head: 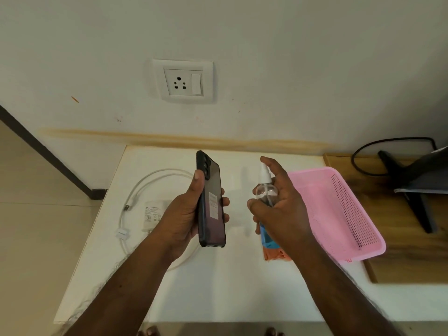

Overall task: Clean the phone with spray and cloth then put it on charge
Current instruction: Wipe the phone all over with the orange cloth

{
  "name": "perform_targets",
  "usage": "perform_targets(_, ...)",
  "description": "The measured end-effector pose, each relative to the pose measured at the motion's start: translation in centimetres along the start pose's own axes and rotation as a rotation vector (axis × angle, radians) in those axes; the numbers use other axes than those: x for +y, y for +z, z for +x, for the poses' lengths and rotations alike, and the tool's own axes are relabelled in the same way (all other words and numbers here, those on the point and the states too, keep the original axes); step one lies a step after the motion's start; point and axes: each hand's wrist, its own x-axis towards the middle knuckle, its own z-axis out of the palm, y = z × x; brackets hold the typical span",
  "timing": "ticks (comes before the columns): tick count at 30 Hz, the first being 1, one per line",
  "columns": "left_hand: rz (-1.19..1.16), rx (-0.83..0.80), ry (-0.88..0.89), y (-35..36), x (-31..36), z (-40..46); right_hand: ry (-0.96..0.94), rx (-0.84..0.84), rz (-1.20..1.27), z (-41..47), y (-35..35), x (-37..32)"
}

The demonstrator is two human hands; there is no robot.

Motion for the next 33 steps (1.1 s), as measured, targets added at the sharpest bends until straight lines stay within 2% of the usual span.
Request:
perform_targets(9,-0.016,0.022,0.034,-0.3,-0.1,0.2,-0.029,0.027,0.153,0.1,-0.2,-0.7)
perform_targets(17,-0.099,0.105,0.107,-1.0,0.4,0.2,-0.034,-0.182,0.106,-0.6,-0.4,-0.7)
perform_targets(25,-0.100,0.150,0.144,-1.2,0.7,0.1,-0.036,-0.274,0.017,-1.0,-0.8,-1.3)
perform_targets(29,-0.121,0.158,0.156,-1.3,0.8,0.2,-0.062,-0.222,0.063,-1.0,-0.8,-1.1)
perform_targets(33,-0.142,0.155,0.164,-1.5,0.9,0.3,-0.069,-0.058,0.102,-0.9,-0.7,-0.7)
